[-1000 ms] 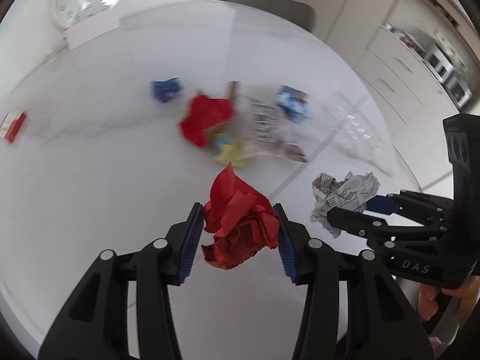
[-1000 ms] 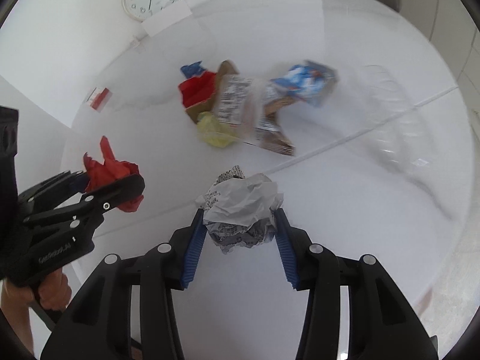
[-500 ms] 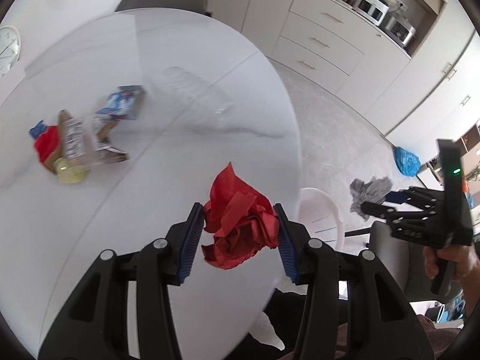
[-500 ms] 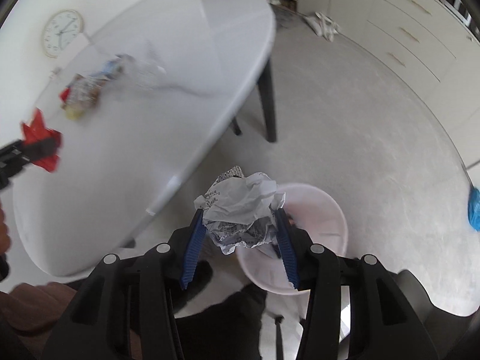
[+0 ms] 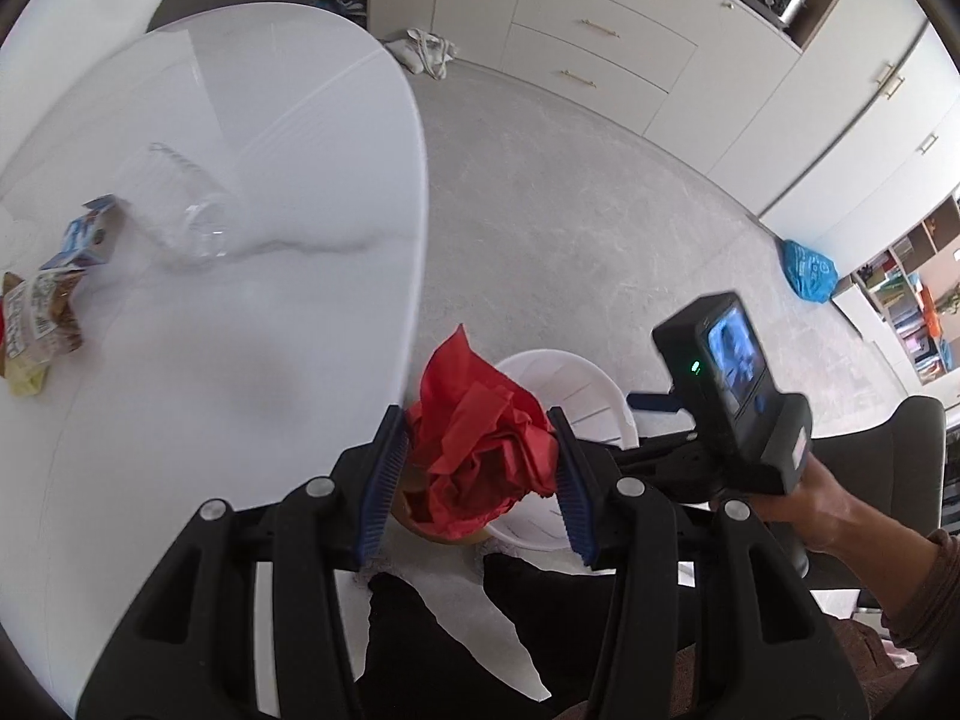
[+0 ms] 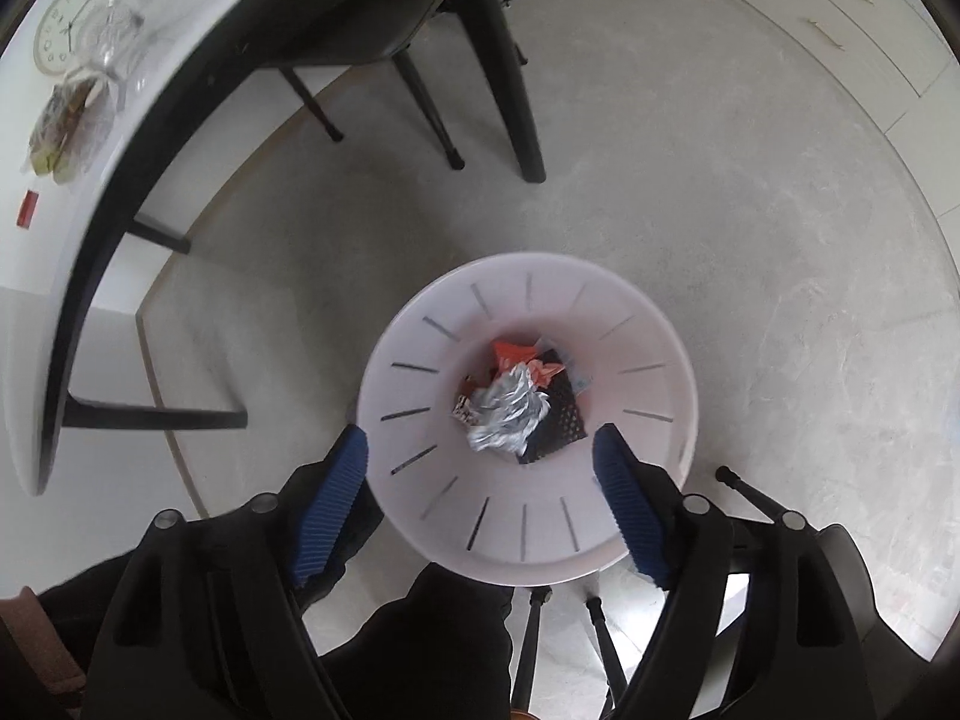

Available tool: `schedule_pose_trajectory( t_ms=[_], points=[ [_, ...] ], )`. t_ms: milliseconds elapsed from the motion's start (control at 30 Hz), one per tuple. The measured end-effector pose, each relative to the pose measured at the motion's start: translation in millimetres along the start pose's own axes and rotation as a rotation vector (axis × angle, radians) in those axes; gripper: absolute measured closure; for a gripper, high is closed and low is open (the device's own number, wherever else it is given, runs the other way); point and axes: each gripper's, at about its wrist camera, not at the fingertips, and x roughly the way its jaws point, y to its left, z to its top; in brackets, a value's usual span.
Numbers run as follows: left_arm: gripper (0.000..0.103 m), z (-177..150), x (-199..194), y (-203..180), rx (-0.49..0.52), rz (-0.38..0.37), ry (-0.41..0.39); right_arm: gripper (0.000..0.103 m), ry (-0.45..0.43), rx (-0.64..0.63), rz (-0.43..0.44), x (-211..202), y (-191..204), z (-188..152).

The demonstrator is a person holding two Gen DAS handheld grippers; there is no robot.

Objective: Collect trash
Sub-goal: 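Drop the crumpled paper into the white bin with the right tool while the left tool drops the red tissue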

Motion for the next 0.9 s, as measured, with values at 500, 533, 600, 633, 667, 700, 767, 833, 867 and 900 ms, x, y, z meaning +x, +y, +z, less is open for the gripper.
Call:
schedule_pose_trajectory(
  t_ms=[500,533,600,633,667,700,767,833,867,900],
  points=[
    [0.023,-3.6,67.5,-74.6,0.134,-0.100,0.146,0.008,-0.221,0.129,-0.083,-110.5,-96.7,-20.9],
    [0.017,-4.2,72.9,-76.5,0.133,-0.073,0.160,0.008,-0.226,0.135,-0.081,-112.1,-100.0,-22.2],
    [0.017,-2.1,79.7,-75.8,0.128,-0.059,0.180,0.008,-0.224,0.144,-0.076,-111.8,-104.0,-23.7],
    [0.016,-1.3,82.4,-76.5,0.120,-0.054,0.191,0.008,-0.222,0.148,-0.072,-110.9,-105.5,-24.4],
    [0.015,0.1,83.7,-78.6,0.113,-0.049,0.196,0.008,-0.221,0.149,-0.070,-110.0,-106.3,-24.7],
    [0.015,1.0,83.4,-78.1,0.105,-0.049,0.196,0.008,-0.219,0.148,-0.069,-109.8,-106.6,-25.2],
    [0.013,-2.7,77.6,-77.2,0.094,-0.051,0.185,0.008,-0.216,0.140,-0.067,-110.2,-106.7,-25.3],
    [0.013,-1.0,74.4,-75.3,0.082,-0.051,0.175,0.008,-0.211,0.131,-0.064,-111.3,-105.2,-26.9],
    [0.013,-0.2,73.5,-77.4,0.076,-0.050,0.171,0.008,-0.208,0.127,-0.064,-110.6,-103.8,-27.1],
    [0.013,0.6,71.6,-75.3,0.067,-0.049,0.168,0.008,-0.206,0.124,-0.063,-110.4,-102.6,-27.2]
  ],
)
